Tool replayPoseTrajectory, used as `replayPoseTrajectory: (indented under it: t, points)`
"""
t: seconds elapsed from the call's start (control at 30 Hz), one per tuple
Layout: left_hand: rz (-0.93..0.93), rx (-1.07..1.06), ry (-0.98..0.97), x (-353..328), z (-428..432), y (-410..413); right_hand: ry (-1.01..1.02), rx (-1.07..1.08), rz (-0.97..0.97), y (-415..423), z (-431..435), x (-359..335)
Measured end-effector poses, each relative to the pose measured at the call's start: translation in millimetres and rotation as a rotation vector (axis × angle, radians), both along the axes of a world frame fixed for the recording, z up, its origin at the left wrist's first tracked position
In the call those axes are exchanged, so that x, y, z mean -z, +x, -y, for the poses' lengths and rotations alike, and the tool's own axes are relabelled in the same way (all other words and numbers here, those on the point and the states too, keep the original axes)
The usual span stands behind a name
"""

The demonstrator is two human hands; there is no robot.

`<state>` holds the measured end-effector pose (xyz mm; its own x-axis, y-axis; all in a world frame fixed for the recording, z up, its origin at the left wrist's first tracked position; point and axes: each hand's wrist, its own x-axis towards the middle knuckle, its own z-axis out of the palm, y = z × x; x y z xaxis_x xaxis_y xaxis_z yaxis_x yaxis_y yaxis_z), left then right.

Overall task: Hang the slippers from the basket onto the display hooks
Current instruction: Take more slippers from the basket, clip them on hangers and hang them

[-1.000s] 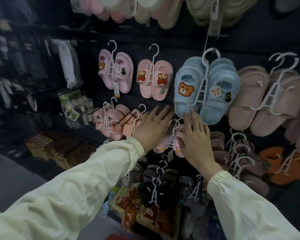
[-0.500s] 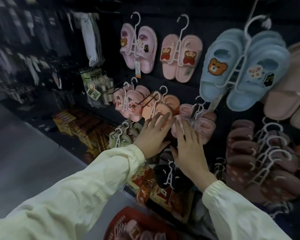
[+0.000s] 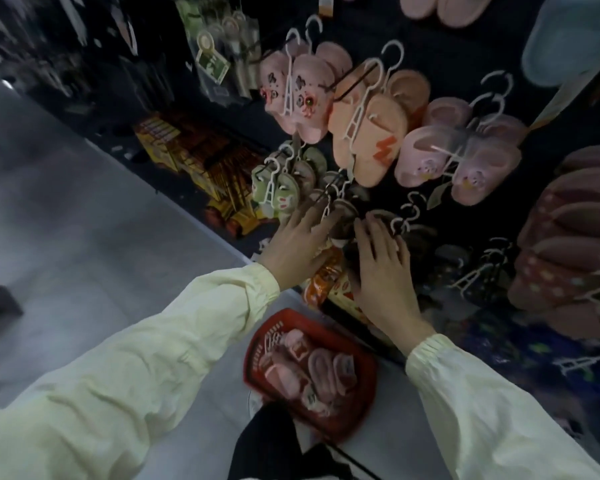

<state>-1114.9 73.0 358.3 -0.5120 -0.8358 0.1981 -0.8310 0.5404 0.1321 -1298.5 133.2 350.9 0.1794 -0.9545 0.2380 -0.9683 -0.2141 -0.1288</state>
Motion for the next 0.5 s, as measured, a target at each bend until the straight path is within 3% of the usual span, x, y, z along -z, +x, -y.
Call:
replayPoseTrajectory:
  t: [0.2, 0.5]
  points:
    - [-0.078, -0.063, 0.135, 57, -18, 34, 0.148, -0.044, 0.052, 22, -12, 52]
    - [-0.039, -0.224, 0.54, 184, -57, 94, 0.38, -0.065, 0.077, 46, -30, 154]
